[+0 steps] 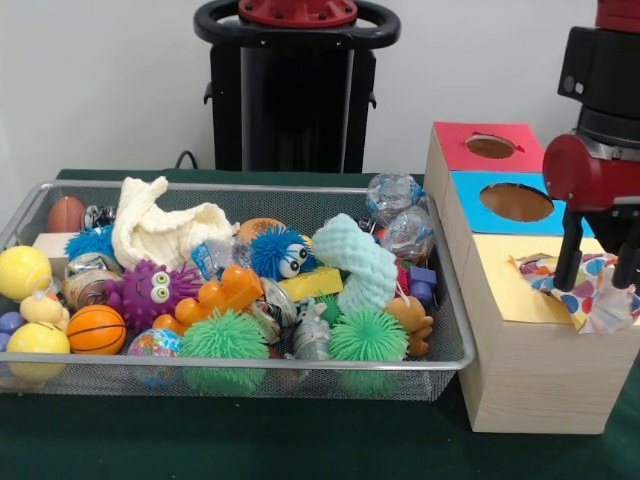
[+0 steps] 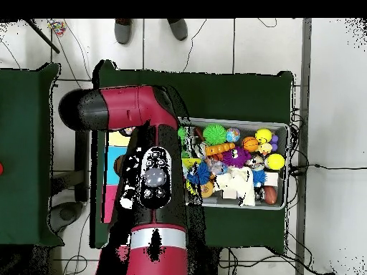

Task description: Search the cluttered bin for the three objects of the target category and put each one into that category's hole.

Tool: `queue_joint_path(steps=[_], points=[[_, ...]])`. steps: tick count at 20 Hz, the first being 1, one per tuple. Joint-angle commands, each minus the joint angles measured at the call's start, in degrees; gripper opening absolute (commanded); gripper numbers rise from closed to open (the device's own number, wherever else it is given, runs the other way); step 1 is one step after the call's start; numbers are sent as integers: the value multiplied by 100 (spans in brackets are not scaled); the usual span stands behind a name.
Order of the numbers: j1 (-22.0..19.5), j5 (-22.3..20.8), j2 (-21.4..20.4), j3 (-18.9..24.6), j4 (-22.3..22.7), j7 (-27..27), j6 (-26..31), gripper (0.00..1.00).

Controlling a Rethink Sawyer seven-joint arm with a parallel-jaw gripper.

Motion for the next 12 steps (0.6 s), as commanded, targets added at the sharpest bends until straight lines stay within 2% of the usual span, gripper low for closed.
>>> queue_joint_path(steps=[1, 12], points=[[-175, -399, -105, 227, 921, 230, -434, 100], [-162, -626, -116, 180, 1069, 398, -627, 100]])
